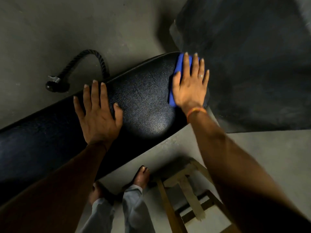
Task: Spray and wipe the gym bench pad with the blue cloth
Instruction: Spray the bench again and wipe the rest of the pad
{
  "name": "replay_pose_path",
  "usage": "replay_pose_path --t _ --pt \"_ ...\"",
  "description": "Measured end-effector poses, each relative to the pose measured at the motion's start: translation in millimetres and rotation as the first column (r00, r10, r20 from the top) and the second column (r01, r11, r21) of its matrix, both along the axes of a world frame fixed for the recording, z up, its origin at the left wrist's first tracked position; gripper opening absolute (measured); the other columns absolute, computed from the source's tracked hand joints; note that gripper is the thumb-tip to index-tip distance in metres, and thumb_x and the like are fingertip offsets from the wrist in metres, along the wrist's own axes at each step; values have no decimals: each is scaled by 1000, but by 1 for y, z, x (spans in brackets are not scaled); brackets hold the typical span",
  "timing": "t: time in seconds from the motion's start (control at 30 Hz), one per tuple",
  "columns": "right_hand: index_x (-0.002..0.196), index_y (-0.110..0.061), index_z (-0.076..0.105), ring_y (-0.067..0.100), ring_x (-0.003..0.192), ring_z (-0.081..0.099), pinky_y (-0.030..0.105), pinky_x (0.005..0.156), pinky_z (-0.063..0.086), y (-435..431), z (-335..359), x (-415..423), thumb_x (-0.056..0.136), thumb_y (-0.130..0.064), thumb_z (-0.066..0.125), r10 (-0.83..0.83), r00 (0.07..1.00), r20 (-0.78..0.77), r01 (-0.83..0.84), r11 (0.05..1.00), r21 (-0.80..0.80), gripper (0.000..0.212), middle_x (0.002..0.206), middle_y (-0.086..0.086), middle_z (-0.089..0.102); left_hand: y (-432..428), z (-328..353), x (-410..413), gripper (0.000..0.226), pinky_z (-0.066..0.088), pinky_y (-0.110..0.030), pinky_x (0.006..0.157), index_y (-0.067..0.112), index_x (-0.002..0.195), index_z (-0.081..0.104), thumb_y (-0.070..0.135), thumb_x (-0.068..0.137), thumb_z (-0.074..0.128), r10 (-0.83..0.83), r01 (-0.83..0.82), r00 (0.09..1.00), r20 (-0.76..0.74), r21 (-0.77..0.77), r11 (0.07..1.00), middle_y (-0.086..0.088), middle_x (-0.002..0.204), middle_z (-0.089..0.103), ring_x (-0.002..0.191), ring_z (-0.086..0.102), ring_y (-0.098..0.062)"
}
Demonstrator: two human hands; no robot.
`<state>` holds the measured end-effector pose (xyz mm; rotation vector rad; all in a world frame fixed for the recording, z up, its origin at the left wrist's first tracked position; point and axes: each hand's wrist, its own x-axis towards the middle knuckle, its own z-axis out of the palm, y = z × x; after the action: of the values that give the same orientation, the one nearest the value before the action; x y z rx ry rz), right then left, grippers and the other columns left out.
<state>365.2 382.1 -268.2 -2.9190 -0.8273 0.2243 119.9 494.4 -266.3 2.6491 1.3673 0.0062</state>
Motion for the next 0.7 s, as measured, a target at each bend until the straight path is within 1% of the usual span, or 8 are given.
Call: replay_pose_path --t 0.1,0.2,0.33,0.47,0.53,0.57,0.63,0.7 --pt "166 -26 26 33 158 28 55 130 15 21 -1 40 107 -46 28 -86 991 -105 88 996 20 62 171 11 30 0 0 -1 69 8 -58 125 14 160 22 45 99 31 1 -1 1000 1 11 1000 -8 169 18 157 14 -31" --pt "165 -27 27 32 156 31 52 130 17 4 -1 31 107 -47 25 -141 985 -95 146 988 44 62 170 10 32 1 1 -1 69 9 -58 125 14 160 22 44 99 32 2 -3 1000 12 15 1000 -8 169 18 157 14 -30" --pt "167 -23 24 32 161 20 49 131 17 -46 3 -16 105 -47 21 -250 966 -59 254 964 73 67 174 11 21 2 3 1 69 11 -58 125 14 160 22 43 99 36 2 -2 1000 -2 11 1000 -8 169 19 157 15 -30" --pt "167 -12 19 40 162 5 49 132 8 -60 1 -64 106 -41 20 -285 956 -64 291 950 114 67 175 20 8 2 3 -1 70 9 -59 125 14 160 22 43 98 36 11 -11 1000 -8 2 1000 -8 169 18 157 14 -30" --pt "166 -11 22 42 162 5 55 131 10 -48 1 -84 106 -39 23 -258 966 -23 260 962 82 67 174 22 9 2 2 0 71 8 -59 125 15 161 20 44 98 34 3 -3 1000 -24 -3 1000 -7 170 16 157 13 -29" --pt "166 -11 24 42 162 6 56 131 11 -38 2 -93 105 -39 24 -214 977 -5 214 975 60 67 174 22 9 3 2 0 71 8 -59 125 15 161 20 44 98 33 0 0 1000 -29 -4 1000 -7 170 16 157 13 -29" --pt "167 -13 21 38 163 3 53 132 6 -17 6 -111 105 -41 23 -81 997 -15 82 996 34 68 175 19 7 2 3 0 71 8 -58 125 15 161 20 44 98 33 0 0 999 -33 -4 1000 -7 170 16 157 13 -29" --pt "168 -15 13 34 163 -2 49 133 0 4 9 -118 105 -42 22 55 997 -50 -52 997 48 69 176 16 2 2 3 0 71 8 -58 125 15 161 19 44 98 32 -2 2 999 -41 3 1000 -7 170 16 157 13 -29"
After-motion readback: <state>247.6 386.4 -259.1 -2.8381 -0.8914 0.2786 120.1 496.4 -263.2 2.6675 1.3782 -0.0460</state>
